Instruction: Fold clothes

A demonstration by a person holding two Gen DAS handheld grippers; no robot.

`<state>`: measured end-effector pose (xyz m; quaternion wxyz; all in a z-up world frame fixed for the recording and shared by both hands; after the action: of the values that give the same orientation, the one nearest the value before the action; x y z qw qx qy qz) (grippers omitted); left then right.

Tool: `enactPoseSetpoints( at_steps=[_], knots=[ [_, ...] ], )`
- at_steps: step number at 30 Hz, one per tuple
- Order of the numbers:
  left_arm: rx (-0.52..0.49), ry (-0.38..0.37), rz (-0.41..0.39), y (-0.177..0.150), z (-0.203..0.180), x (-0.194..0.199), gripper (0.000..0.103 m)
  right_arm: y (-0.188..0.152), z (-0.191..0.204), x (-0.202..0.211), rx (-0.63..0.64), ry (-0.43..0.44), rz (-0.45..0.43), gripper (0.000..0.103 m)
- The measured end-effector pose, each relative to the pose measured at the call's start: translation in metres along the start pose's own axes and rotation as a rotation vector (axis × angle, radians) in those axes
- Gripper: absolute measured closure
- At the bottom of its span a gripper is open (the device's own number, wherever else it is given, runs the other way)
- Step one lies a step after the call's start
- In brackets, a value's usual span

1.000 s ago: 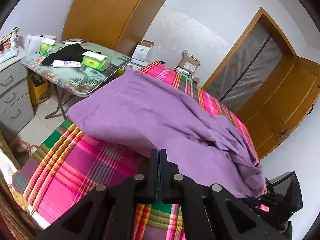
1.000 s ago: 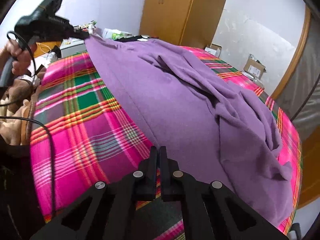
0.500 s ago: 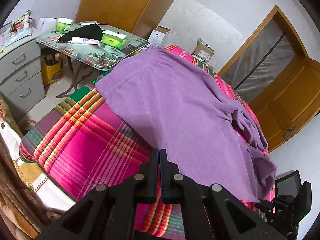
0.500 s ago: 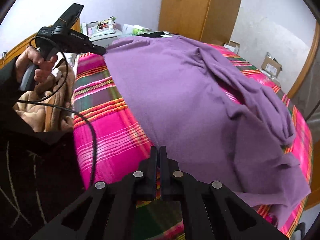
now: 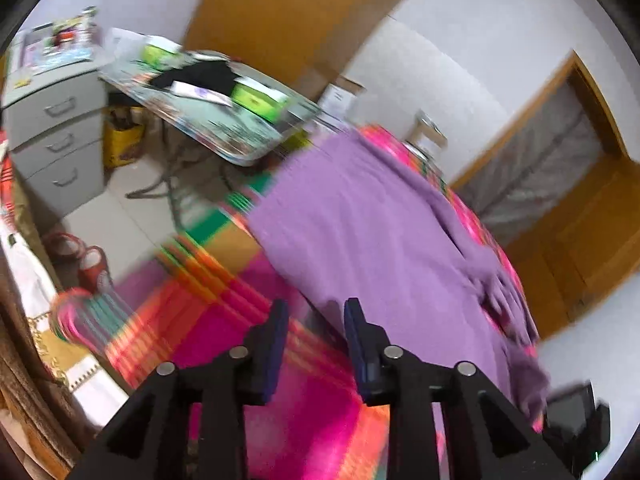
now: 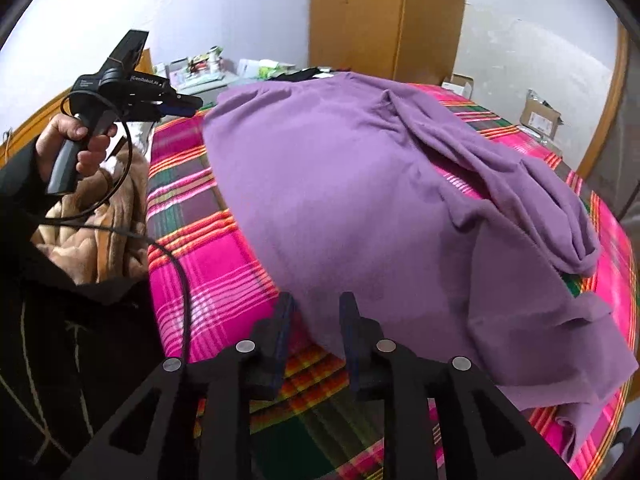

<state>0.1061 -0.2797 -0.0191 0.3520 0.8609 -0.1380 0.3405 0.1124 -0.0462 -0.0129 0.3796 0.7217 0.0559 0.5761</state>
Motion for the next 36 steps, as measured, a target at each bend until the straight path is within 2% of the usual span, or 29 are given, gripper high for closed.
enactPoseSetpoints(
  at_steps=[3, 6, 13, 15, 16, 25, 29, 36],
  knots=[
    [0.05, 0.03, -0.009, 0.021, 0.019, -0.018, 0.071, 0.003, -0.002, -0.001, -0.01, -0.009, -0.007, 0.078],
    [0.059, 0.035, -0.026, 0.034, 0.027, -0.027, 0.071, 0.004, -0.005, -0.001, -0.022, -0.015, -0.011, 0.078],
    [0.028, -0.018, -0.027, 0.04, 0.017, -0.039, 0.068, 0.001, -0.011, -0.006, -0.056, -0.025, 0.0, 0.078],
    [0.01, -0.006, -0.032, 0.039, 0.014, -0.039, 0.078, 0.001, -0.012, -0.007, -0.055, -0.027, 0.002, 0.078],
    [0.002, 0.003, -0.034, 0.038, 0.013, -0.038, 0.093, 0.002, -0.012, -0.007, -0.056, -0.028, 0.003, 0.078],
    [-0.018, 0.054, -0.108, 0.046, 0.024, 0.003, 0.095, 0.008, -0.025, -0.005, -0.101, -0.071, -0.016, 0.078],
    [-0.021, 0.081, -0.085, 0.049, 0.037, 0.003, 0.095, 0.009, -0.036, -0.004, -0.147, -0.089, -0.024, 0.078],
    [-0.028, 0.098, 0.003, 0.05, 0.051, -0.024, 0.093, 0.006, -0.054, -0.003, -0.234, -0.09, -0.025, 0.078]
  ],
)
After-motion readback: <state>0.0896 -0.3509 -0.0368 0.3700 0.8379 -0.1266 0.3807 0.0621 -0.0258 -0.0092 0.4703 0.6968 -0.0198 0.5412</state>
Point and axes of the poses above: each gripper's, at about its wrist camera, not at the fingertips, and x roughly against the way its jaws point, z to its left, y to its top, the point moved 6 cm from there along -x, roughly the way its jaws point, and after that the axes turned 3 degrees about z, right-handed, at the moved point
